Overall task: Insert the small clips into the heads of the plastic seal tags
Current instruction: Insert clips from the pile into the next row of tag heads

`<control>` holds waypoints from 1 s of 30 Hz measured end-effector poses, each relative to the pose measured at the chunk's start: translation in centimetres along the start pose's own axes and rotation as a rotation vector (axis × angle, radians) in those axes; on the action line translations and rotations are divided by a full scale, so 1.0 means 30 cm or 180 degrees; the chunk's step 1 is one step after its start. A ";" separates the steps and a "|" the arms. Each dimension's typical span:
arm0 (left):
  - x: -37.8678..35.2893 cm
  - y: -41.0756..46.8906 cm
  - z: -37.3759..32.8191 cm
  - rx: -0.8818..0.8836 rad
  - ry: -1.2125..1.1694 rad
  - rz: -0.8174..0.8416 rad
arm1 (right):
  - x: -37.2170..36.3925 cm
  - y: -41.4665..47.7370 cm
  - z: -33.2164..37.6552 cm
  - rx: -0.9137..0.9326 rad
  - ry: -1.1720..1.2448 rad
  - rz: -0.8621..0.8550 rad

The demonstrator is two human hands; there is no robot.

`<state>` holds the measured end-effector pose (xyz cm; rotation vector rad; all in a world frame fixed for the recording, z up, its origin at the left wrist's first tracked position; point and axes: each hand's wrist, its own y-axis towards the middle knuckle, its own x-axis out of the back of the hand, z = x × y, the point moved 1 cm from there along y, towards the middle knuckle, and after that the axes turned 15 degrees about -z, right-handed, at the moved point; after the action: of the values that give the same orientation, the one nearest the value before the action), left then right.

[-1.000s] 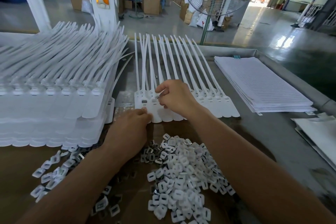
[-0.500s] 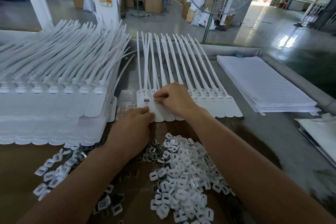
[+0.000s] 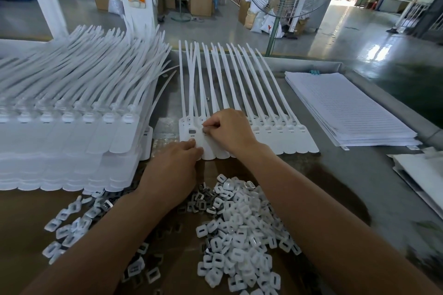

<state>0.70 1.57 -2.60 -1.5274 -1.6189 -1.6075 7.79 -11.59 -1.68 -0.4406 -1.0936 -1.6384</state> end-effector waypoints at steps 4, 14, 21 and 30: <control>0.000 0.000 -0.002 0.0009 0.0013 0.0010 | 0.001 -0.005 0.004 0.0050 -0.0034 -0.0055; 0.007 -0.001 -0.003 0.0010 -0.0053 0.0021 | 0.011 -0.032 0.017 0.0495 -0.0475 0.0074; 0.006 -0.005 -0.004 0.0039 -0.0097 -0.0019 | 0.046 -0.063 0.007 0.0890 -0.0848 0.0512; 0.009 -0.002 0.001 0.0038 -0.0251 0.0011 | 0.183 -0.110 0.079 0.0438 0.0111 0.1421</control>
<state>0.57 1.71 -2.40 -1.6053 -1.6628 -1.5511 2.26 -12.67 2.18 -0.5210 -0.9899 -1.1681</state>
